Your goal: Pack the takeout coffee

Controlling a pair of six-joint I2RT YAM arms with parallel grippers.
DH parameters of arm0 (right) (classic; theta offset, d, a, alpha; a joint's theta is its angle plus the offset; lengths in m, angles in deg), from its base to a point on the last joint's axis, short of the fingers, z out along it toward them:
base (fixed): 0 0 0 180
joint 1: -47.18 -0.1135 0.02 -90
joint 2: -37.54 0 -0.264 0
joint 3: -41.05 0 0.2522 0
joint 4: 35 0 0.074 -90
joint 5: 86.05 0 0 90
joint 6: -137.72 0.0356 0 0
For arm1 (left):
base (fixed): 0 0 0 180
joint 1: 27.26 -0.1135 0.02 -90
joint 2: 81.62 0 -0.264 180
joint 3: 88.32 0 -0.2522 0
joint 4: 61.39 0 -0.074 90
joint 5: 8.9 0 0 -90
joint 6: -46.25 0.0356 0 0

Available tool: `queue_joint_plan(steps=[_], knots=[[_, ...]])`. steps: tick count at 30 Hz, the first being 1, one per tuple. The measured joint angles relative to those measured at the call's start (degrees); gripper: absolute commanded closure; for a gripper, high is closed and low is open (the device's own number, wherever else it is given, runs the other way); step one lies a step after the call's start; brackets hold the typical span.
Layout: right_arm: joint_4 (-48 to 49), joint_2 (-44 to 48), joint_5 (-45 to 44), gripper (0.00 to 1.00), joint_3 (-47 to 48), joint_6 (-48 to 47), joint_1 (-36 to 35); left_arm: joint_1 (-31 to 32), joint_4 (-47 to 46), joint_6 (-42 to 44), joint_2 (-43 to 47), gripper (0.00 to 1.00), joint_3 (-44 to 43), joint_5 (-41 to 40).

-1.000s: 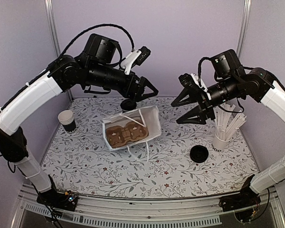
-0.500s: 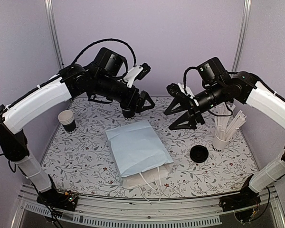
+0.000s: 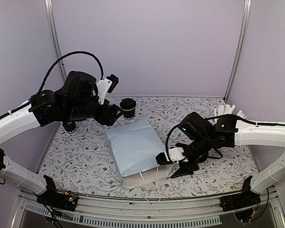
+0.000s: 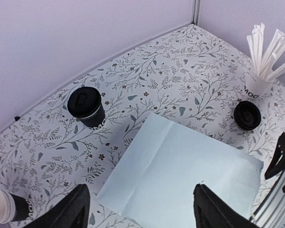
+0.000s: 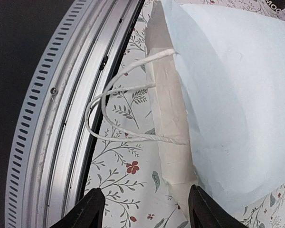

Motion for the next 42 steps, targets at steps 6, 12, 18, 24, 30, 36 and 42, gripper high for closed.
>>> queue_joint_plan(steps=[6, 12, 18, 24, 30, 36, 42], knots=[[8.74, 2.86, -13.60, 0.36, -6.23, 2.12, -4.15, 15.04, -1.90, -0.31, 6.88, 0.30, 10.10, -8.44], [13.99, 5.03, -19.10, 0.36, -7.74, 4.83, -4.15, 34.80, 1.57, -4.31, -2.03, 0.29, 10.16, -17.27], [14.56, 13.35, -18.32, 0.34, -11.63, 5.53, -2.21, 41.62, 12.79, -14.08, -24.90, 0.33, 1.33, -26.05], [14.01, 20.35, -16.52, 0.34, -12.35, 5.51, 3.08, 42.45, 29.33, -28.92, -41.09, 0.35, -7.80, -34.77], [13.86, 19.50, -14.36, 0.35, -12.35, 5.81, 4.17, 42.42, 38.36, -37.00, -43.01, 0.54, -8.00, -38.99], [13.46, 17.64, -12.70, 0.35, -11.85, 6.75, 5.60, 42.32, 40.79, -39.19, -41.13, 0.96, -7.74, -41.42], [13.05, 16.41, -11.74, 0.35, -10.67, 7.08, 7.56, 40.48, 41.53, -37.73, -34.21, 1.00, -7.74, -43.15]])
